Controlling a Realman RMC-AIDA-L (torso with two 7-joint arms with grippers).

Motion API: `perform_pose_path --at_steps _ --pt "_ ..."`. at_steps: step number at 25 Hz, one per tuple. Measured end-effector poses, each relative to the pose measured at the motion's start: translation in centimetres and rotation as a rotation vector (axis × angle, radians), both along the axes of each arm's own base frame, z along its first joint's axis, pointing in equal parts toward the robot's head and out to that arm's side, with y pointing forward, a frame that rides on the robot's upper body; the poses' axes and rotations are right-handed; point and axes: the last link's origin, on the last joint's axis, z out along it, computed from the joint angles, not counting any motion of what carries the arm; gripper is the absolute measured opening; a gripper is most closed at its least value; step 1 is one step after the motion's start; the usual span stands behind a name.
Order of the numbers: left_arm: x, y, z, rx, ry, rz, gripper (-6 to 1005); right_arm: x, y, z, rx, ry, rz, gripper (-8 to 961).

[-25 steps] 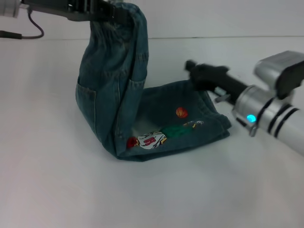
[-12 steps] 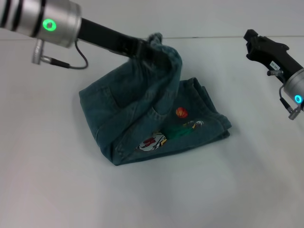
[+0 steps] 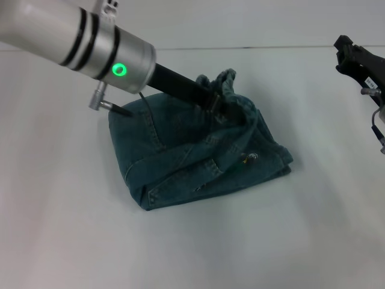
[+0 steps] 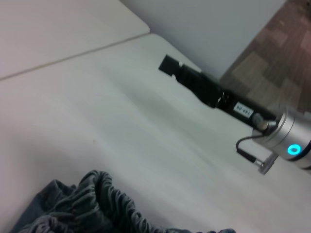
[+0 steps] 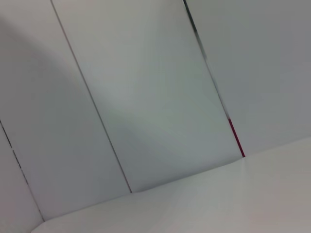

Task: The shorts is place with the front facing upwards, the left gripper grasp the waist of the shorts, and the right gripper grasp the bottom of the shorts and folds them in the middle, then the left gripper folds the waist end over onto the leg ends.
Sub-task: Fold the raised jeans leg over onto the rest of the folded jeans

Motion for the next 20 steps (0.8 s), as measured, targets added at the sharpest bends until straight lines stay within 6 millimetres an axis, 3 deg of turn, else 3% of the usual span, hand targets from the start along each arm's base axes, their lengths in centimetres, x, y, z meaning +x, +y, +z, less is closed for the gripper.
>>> perform_pose_path --at_steps 11,20 --pt "1.1 -1.2 -4.8 -0.028 0.067 -0.101 126 0.3 -0.4 0.0 0.0 0.005 -0.002 7" --pt "1.3 -0.8 -5.6 0.016 0.069 -0.098 137 0.1 -0.7 -0.4 -0.007 0.014 0.006 6"
